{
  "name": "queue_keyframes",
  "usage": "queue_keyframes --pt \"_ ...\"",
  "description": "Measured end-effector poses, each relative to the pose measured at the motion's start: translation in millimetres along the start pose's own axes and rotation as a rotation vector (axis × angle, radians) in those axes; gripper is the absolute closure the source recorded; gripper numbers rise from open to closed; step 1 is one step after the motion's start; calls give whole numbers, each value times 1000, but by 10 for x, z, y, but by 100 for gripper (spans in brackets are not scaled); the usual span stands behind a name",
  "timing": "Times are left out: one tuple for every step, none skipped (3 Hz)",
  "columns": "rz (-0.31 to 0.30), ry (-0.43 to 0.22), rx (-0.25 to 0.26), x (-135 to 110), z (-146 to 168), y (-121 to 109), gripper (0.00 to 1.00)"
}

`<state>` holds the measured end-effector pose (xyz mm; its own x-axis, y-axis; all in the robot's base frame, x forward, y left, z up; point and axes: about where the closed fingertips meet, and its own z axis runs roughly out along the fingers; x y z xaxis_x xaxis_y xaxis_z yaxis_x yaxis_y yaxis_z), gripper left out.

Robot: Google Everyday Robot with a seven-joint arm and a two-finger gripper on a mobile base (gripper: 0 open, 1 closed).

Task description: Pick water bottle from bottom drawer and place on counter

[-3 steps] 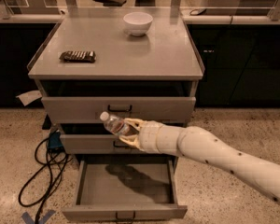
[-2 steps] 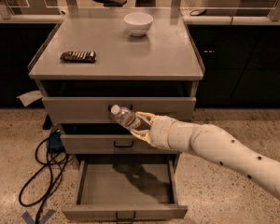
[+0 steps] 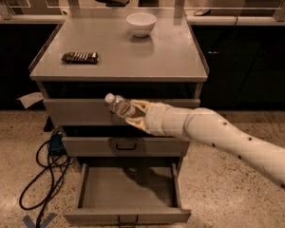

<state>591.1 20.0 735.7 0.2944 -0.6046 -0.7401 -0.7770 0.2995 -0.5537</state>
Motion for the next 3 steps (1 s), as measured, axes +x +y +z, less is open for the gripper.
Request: queue_keyframes --pt "-105 -68 29 -644 121 -537 100" --pt "-216 -174 60 -1483 64 -942 100" --pt "-314 -288 95 -2416 -143 -1136 100"
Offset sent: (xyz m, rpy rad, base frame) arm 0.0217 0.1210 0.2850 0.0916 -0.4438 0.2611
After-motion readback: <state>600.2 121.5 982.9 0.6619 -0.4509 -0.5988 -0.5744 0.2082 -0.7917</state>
